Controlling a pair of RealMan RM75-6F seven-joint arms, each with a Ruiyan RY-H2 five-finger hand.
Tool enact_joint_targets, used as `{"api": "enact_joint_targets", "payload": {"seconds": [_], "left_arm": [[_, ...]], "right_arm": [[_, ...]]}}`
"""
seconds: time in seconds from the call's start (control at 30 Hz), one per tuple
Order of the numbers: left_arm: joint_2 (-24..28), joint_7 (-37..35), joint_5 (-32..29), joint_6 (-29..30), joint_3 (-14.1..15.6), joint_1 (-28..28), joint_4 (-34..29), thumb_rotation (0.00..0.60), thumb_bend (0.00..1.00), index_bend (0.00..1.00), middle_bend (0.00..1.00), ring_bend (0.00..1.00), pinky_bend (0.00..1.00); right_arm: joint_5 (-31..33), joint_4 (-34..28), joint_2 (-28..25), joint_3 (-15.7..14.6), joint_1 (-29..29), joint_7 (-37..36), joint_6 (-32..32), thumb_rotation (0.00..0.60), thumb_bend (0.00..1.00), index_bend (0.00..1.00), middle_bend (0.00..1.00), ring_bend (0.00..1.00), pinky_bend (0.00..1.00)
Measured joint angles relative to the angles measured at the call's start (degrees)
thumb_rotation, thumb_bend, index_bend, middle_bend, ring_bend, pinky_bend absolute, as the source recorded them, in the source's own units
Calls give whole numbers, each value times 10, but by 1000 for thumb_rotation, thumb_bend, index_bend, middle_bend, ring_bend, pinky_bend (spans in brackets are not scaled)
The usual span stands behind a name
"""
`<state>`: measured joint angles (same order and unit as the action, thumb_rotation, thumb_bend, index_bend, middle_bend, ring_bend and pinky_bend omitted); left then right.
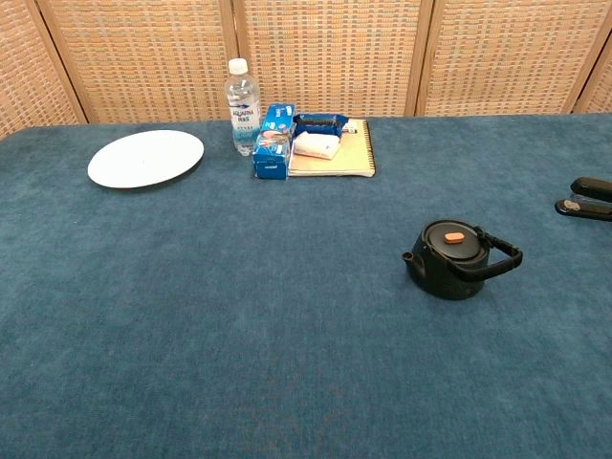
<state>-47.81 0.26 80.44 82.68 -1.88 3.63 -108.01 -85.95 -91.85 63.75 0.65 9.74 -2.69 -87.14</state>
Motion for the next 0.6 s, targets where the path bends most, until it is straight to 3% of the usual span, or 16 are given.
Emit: {"api": "enact_joint_targets", "payload": {"seconds": [0.27, 0.5, 0.6], "left_arm": [[1, -6, 0, 1, 0, -2, 4, 600, 0, 0, 0, 0, 0], [0, -4, -13, -7, -4, 2, 5, 600, 0, 0, 0, 0, 0], [-1, 0, -23, -15, -6, 6, 6, 600, 0, 0, 0, 0, 0]], "right_arm": [[-22, -10, -3, -4, 1, 0, 13, 600, 0, 0, 0, 0, 0], [-110, -30, -11, -15, 49, 0, 64, 600, 0, 3, 4, 0, 0], [-142, -51, -15, -15, 86, 1, 102, 600, 0, 92, 103, 63, 0]]}}
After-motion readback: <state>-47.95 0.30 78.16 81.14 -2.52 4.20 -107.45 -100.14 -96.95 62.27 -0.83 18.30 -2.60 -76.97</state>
